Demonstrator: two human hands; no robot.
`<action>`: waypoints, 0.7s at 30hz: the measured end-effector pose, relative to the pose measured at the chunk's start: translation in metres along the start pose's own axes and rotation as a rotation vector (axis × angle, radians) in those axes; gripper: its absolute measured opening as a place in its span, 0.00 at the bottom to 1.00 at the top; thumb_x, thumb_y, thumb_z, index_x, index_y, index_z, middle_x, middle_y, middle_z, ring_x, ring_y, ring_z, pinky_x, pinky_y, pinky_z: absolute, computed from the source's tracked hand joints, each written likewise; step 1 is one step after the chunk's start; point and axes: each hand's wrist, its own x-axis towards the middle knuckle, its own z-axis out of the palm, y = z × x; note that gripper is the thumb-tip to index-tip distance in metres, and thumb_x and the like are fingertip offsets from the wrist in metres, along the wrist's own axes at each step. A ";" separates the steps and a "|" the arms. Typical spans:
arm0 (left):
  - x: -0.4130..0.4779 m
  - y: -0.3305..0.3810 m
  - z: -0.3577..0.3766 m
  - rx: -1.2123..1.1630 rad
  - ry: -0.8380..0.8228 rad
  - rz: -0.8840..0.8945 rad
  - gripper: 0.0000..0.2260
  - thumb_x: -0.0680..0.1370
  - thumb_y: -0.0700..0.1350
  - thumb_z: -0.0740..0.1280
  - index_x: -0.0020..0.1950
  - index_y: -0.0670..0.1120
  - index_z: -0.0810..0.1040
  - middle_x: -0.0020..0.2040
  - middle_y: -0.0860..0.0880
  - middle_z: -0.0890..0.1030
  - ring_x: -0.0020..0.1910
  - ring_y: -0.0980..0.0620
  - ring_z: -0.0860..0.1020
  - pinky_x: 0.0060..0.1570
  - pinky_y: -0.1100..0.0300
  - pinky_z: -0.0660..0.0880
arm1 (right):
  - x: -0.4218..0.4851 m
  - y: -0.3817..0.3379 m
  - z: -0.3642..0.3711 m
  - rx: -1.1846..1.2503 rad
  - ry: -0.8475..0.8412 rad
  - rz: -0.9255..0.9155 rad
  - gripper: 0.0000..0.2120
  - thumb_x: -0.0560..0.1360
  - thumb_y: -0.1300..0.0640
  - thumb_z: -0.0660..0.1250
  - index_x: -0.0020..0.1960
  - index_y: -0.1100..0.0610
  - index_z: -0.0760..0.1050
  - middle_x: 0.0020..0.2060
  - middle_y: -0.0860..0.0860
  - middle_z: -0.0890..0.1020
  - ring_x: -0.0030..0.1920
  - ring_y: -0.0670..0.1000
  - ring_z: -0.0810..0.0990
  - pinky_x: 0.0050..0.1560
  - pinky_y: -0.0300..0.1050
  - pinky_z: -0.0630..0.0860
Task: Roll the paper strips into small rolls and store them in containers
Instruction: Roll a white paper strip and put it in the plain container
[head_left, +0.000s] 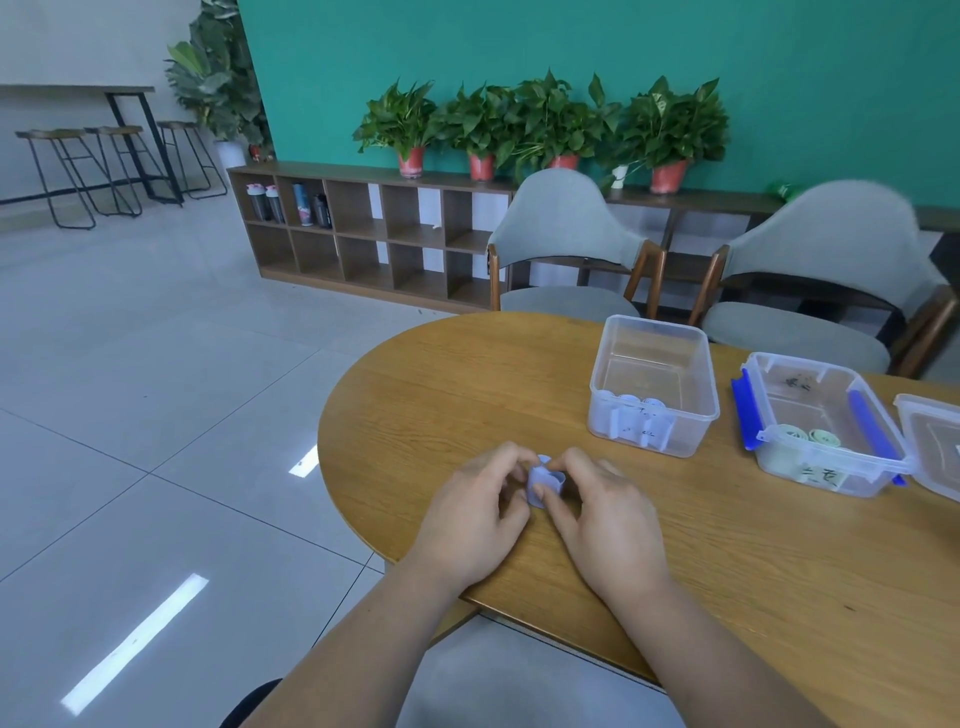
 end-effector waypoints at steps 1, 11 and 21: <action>-0.001 0.001 -0.001 -0.008 -0.003 -0.020 0.14 0.81 0.46 0.66 0.64 0.61 0.73 0.54 0.61 0.80 0.51 0.60 0.78 0.47 0.59 0.75 | -0.001 0.001 0.000 -0.008 -0.004 -0.009 0.09 0.77 0.45 0.72 0.51 0.44 0.73 0.38 0.43 0.76 0.40 0.47 0.78 0.34 0.47 0.74; 0.000 0.019 -0.007 -0.190 -0.042 -0.234 0.13 0.85 0.54 0.59 0.50 0.57 0.83 0.45 0.58 0.84 0.48 0.59 0.81 0.53 0.55 0.77 | -0.004 -0.003 -0.012 0.071 0.018 -0.030 0.10 0.76 0.50 0.76 0.51 0.46 0.76 0.40 0.40 0.76 0.41 0.45 0.79 0.36 0.41 0.71; 0.006 0.085 -0.029 -0.750 -0.094 -0.725 0.18 0.77 0.59 0.74 0.59 0.49 0.82 0.47 0.51 0.89 0.53 0.54 0.85 0.52 0.58 0.73 | -0.011 -0.012 -0.058 0.253 0.077 -0.054 0.12 0.76 0.55 0.76 0.55 0.43 0.78 0.46 0.39 0.82 0.49 0.41 0.81 0.47 0.47 0.80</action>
